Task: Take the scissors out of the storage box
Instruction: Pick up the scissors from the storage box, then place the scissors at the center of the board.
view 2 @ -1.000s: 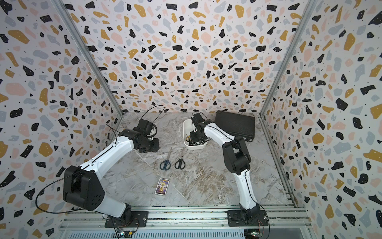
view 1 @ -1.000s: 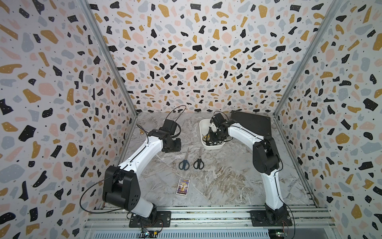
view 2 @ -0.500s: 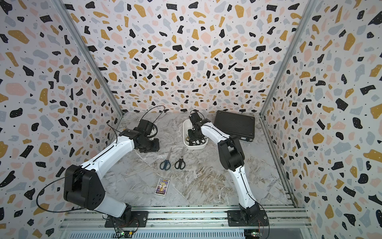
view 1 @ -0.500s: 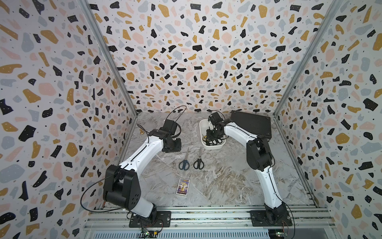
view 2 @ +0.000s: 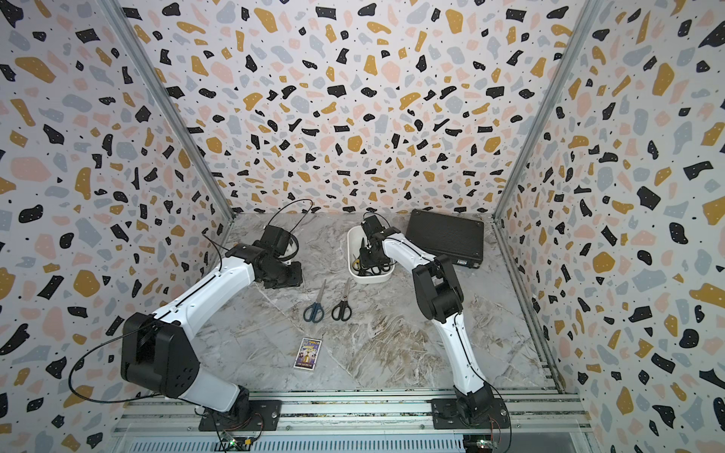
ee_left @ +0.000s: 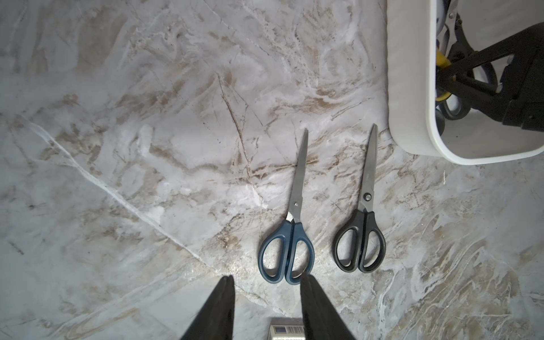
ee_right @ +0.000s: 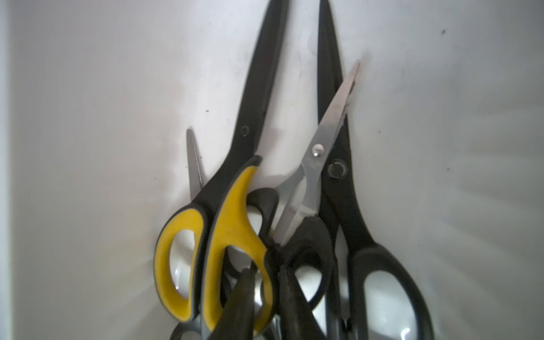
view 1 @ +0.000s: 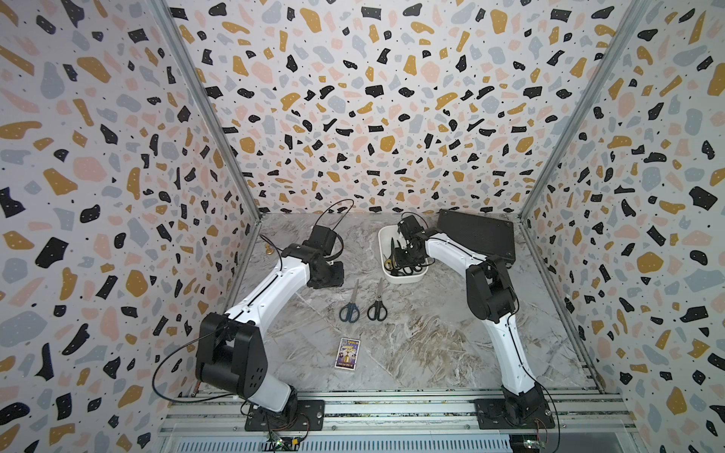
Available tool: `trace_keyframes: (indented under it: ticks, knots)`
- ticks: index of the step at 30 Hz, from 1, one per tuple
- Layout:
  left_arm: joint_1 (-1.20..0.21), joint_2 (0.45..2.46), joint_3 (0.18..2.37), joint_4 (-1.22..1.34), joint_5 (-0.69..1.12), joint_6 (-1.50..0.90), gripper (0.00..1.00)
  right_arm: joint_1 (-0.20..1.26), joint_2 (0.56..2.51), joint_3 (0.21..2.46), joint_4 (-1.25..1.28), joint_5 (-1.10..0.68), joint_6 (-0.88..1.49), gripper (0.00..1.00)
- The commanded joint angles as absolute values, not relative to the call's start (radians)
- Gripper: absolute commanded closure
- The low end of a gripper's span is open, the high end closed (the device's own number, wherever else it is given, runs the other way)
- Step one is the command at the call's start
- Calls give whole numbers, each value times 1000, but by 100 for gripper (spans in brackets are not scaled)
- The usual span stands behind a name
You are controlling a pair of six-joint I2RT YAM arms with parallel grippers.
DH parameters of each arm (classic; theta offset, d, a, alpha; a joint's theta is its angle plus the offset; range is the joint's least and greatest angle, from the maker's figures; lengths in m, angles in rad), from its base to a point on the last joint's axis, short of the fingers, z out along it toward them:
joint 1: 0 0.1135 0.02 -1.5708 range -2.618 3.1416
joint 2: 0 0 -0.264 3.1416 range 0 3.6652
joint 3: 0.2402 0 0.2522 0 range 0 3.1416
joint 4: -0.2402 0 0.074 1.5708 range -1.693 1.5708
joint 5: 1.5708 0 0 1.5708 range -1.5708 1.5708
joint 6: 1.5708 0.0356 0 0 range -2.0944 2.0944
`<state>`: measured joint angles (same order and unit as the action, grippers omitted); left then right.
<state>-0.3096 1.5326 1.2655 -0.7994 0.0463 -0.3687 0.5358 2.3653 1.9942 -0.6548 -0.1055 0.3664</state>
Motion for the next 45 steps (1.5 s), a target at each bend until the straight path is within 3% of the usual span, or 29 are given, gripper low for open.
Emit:
trace_keyframes:
  ticks: [1,17,31,38,45]
  knots:
    - [-312,1527,1298,-802,42,-353,59,528,2344,1987,-689,-113,366,85]
    - [-313,1525,1285,-779,43,-367,59,518,2072,1985,-683,-75,387,89]
    - [-312,1490,1273,-769,41,-357,59,608,1427,1219,-705,-64,459,91]
    - [-342,1457,1250,-765,47,-356,59,695,1380,1009,-597,-46,613,92]
    - [-377,1420,1219,-771,29,-368,59,736,1456,975,-493,-44,703,92]
